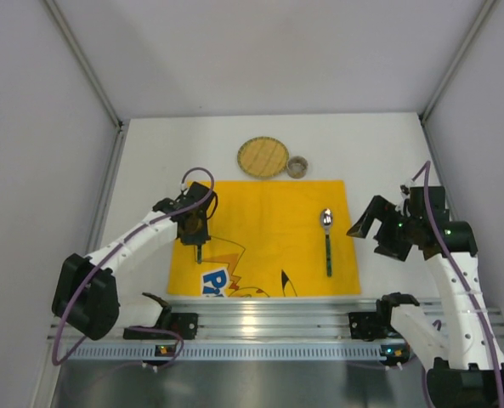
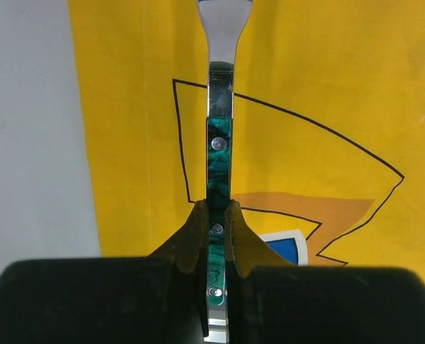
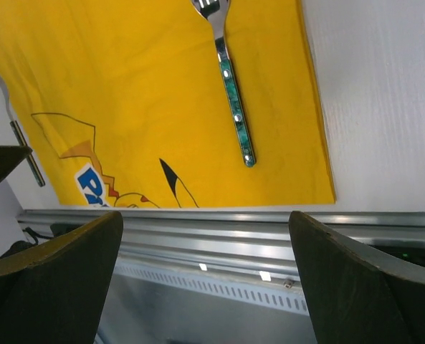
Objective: Set the dinner table for one person
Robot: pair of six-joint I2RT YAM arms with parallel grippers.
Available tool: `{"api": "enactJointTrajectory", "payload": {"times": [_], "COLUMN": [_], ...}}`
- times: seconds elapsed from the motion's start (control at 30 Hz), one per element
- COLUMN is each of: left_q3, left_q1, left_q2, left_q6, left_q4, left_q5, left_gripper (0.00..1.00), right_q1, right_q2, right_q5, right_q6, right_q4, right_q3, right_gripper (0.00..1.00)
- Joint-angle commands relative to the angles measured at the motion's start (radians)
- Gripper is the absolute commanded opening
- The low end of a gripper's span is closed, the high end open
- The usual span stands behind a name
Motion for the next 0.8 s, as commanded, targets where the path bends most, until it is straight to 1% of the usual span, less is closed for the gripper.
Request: {"api": "enactJointTrajectory", "payload": {"times": [0.0,0.07,0.1,0.2,0.3,0.4,0.47,0.5,0.53,0.57,0.6,0.63,0.67,0.7,0.77], "left_q3": [-0.046,-0.084,-0.092,-0.1,-0.094,-0.094,-0.081,-0.072,-0.046,-0.032,0.007,0.032,0.056,0.086,0.185], "left_q1": [-0.006,-0.006,-0.006,-0.006,-0.006,-0.006,-0.006,-0.006,-0.006,-0.006,-0.006,-0.006,-0.006,-0.006,-0.002], "left_q2": [-0.033,-0.03,-0.027,-0.002,0.029,0.039,0.038,0.038,0.039,0.039,0.042,0.045,0.055,0.059,0.091], "left_q6": [-0.054,-0.051,-0.05,-0.045,-0.034,-0.028,-0.027,-0.028,-0.027,-0.019,-0.005,0.004,0.016,0.027,0.067], "left_q4": [0.122,0.153,0.182,0.204,0.193,0.184,0.172,0.161,0.135,0.126,0.091,0.09,0.058,0.044,0.023], "left_q5": [0.02,0.024,0.023,0.001,-0.019,-0.007,0.003,0.003,0.003,0.004,-0.009,-0.02,-0.034,-0.049,-0.085], "left_gripper": [0.0,0.0,0.0,0.0,0.0,0.01,0.13,0.22,0.26,0.32,0.45,0.54,0.6,0.65,0.69], "right_q1": [0.012,0.016,0.018,0.019,0.029,0.041,0.049,0.049,0.052,0.053,0.055,0.055,0.055,0.053,0.055], "right_q2": [-0.024,-0.029,-0.041,-0.059,-0.067,-0.058,-0.053,-0.047,-0.046,-0.043,-0.04,-0.038,-0.034,-0.026,-0.012], "right_q5": [-0.021,-0.012,-0.011,-0.014,-0.012,0.0,0.006,0.011,0.018,0.02,0.028,0.029,0.032,0.043,0.052], "right_q6": [-0.009,-0.026,-0.029,-0.033,-0.038,-0.043,-0.046,-0.049,-0.049,-0.052,-0.052,-0.052,-0.052,-0.055,-0.056], "right_q4": [-0.062,-0.084,-0.087,-0.095,-0.099,-0.098,-0.096,-0.095,-0.095,-0.092,-0.09,-0.089,-0.086,-0.084,-0.076], "right_q3": [0.026,0.041,0.04,0.021,-0.003,-0.003,-0.002,0.0,0.001,0.001,0.004,0.004,0.009,0.011,0.024], "right_gripper": [1.0,1.0,1.0,1.0,1.0,1.0,1.0,1.0,1.0,1.0,1.0,1.0,1.0,1.0,1.0]}}
